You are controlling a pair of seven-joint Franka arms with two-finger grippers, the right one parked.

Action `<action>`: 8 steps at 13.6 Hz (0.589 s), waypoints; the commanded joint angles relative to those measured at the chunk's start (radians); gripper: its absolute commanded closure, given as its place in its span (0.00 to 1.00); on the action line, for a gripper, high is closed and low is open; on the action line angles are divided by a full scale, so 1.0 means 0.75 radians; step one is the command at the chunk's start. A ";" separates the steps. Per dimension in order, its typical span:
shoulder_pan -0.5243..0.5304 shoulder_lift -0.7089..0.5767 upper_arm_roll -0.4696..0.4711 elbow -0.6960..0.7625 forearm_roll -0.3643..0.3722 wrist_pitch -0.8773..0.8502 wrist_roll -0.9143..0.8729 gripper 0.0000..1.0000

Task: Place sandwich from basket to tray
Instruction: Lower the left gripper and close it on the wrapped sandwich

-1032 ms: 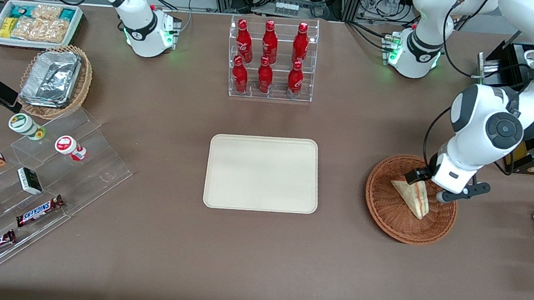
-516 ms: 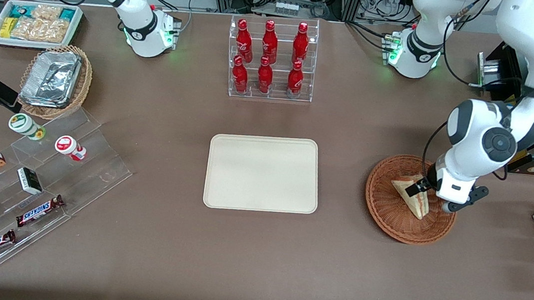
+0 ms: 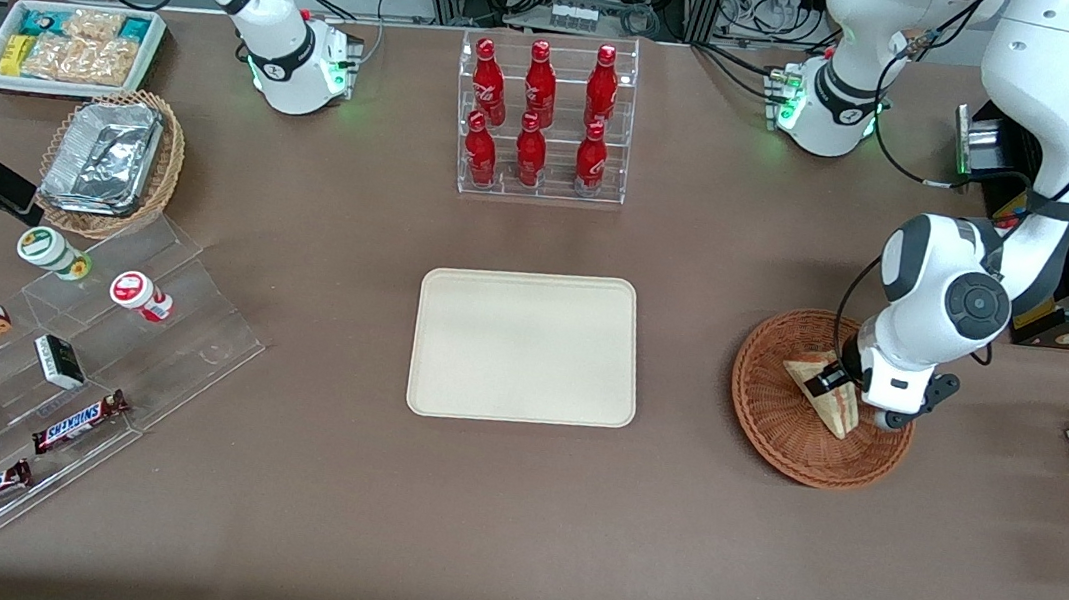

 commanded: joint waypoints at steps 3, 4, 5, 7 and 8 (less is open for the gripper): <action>-0.031 -0.074 -0.035 0.155 0.057 -0.285 -0.008 1.00; -0.065 -0.068 -0.035 0.231 0.057 -0.367 0.047 1.00; -0.098 -0.051 -0.035 0.300 0.055 -0.435 0.076 1.00; -0.196 -0.008 -0.035 0.413 0.055 -0.503 0.080 1.00; -0.243 0.020 -0.035 0.458 0.055 -0.517 0.080 1.00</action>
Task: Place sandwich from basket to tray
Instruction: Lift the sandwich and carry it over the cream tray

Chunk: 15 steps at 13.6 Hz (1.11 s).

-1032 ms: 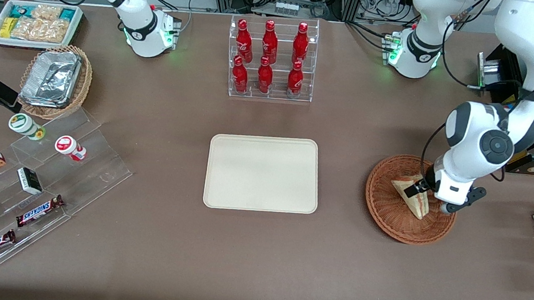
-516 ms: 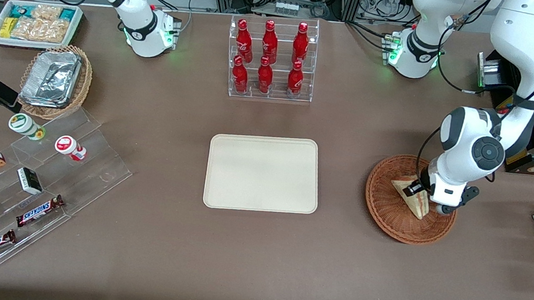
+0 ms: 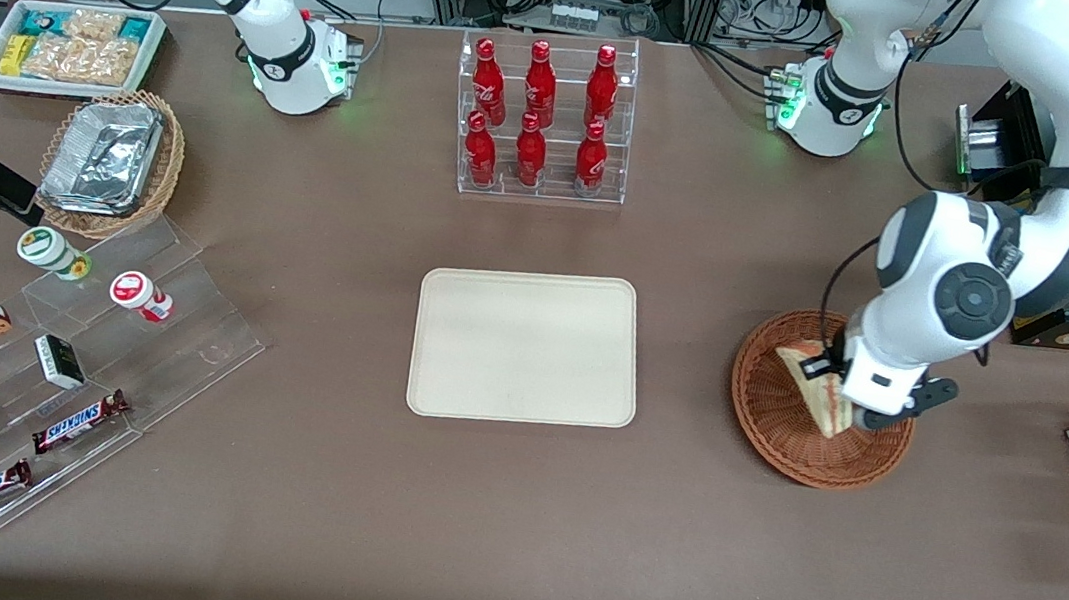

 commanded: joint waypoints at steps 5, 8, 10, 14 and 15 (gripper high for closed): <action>-0.382 0.339 0.006 0.411 0.003 -0.117 -0.003 1.00; -0.534 0.507 0.004 0.613 -0.003 -0.148 -0.080 1.00; -0.616 0.578 0.006 0.710 -0.001 -0.148 -0.152 1.00; -0.747 0.744 0.006 0.914 0.001 -0.148 -0.320 1.00; -0.769 0.779 0.008 0.953 0.003 -0.146 -0.361 1.00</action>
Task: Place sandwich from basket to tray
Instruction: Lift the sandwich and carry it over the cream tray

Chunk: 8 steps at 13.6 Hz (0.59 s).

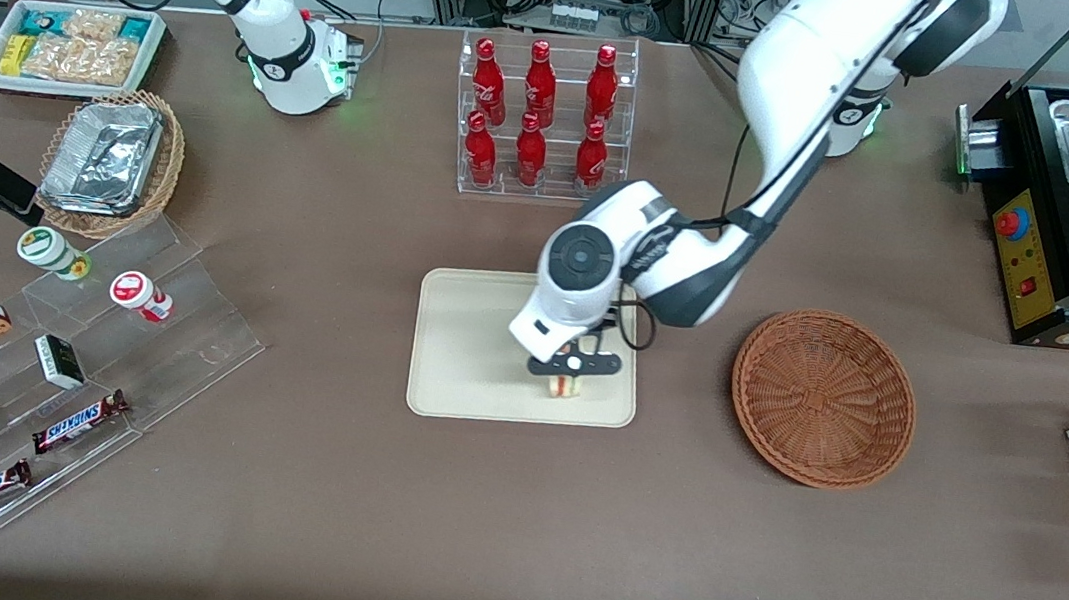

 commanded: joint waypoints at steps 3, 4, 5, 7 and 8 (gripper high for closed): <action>-0.072 0.155 0.017 0.208 0.003 -0.040 -0.142 1.00; -0.087 0.177 0.017 0.228 0.003 -0.040 -0.161 1.00; -0.093 0.192 0.017 0.231 0.003 -0.038 -0.181 1.00; -0.095 0.204 0.015 0.229 0.001 -0.020 -0.208 0.75; -0.095 0.208 0.017 0.229 0.001 -0.019 -0.212 0.02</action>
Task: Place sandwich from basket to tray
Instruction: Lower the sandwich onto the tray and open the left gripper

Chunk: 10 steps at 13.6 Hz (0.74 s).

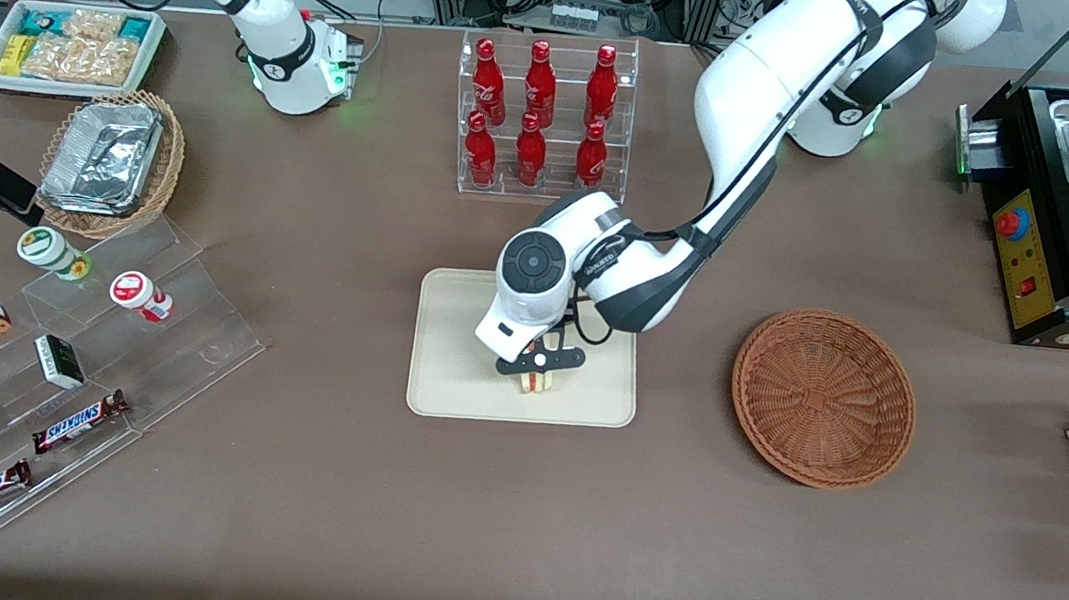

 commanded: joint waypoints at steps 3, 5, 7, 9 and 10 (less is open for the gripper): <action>-0.023 0.005 0.014 0.062 0.003 -0.032 -0.029 0.00; -0.013 -0.050 0.014 0.062 0.005 -0.046 -0.018 0.00; -0.007 -0.113 0.020 0.062 0.013 -0.109 -0.002 0.00; 0.046 -0.201 0.020 0.058 0.005 -0.227 0.106 0.00; 0.072 -0.236 0.020 0.054 0.017 -0.285 0.131 0.00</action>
